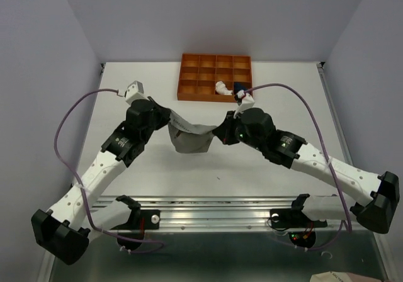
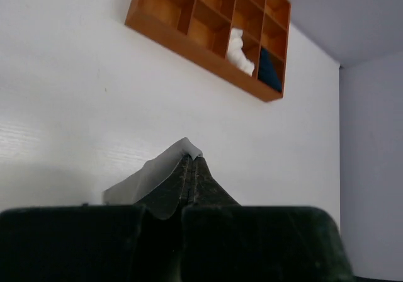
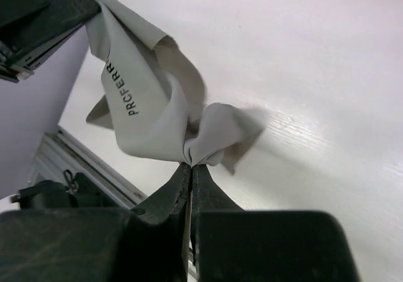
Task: Roll the underwear
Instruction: Flatten the underwear
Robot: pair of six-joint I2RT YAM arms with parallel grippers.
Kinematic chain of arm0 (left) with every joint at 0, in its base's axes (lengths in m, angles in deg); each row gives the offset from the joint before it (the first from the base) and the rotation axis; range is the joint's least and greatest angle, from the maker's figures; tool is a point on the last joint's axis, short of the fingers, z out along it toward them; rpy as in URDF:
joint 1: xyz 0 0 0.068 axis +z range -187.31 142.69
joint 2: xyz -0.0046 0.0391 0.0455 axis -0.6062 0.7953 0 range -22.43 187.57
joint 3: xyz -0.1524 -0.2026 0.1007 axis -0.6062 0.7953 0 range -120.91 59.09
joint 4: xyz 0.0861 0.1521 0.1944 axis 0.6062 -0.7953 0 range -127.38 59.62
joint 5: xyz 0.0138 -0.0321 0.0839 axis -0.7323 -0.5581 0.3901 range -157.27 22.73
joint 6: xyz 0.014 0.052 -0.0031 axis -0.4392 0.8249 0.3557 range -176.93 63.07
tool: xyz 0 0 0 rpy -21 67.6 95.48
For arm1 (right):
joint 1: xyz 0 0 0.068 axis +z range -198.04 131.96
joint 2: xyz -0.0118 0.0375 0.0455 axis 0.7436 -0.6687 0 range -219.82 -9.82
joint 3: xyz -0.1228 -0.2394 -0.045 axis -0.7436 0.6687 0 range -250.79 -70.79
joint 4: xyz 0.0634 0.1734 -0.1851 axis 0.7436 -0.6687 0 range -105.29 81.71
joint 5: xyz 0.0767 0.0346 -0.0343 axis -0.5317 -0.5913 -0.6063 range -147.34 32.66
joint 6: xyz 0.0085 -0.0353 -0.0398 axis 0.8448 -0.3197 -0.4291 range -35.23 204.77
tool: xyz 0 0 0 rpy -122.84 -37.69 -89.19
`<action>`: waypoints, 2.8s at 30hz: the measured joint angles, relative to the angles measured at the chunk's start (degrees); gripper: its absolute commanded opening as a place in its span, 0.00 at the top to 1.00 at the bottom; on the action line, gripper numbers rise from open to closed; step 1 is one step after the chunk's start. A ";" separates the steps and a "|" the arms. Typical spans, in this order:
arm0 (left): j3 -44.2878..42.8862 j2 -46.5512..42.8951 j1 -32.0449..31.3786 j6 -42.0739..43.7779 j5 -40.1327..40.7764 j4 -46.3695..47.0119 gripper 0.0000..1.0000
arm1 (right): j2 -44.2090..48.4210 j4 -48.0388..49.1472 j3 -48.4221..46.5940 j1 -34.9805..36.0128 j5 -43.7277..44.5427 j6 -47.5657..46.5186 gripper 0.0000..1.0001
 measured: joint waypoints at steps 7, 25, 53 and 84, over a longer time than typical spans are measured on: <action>-15.98 6.58 1.20 2.14 11.19 -6.80 1.00 | -4.42 3.65 -9.86 -11.76 -11.63 -5.66 0.99; -23.87 18.18 7.54 12.02 5.11 -9.44 1.00 | -12.72 5.42 -11.47 -25.20 -25.68 -9.35 0.96; 7.78 8.96 6.67 -0.50 -6.78 -13.44 0.01 | -4.85 4.83 12.48 -24.04 -21.24 -13.77 0.00; -26.84 56.11 3.69 13.73 -17.07 -3.96 0.60 | -35.71 11.78 -1.92 -21.03 -21.38 -29.70 0.29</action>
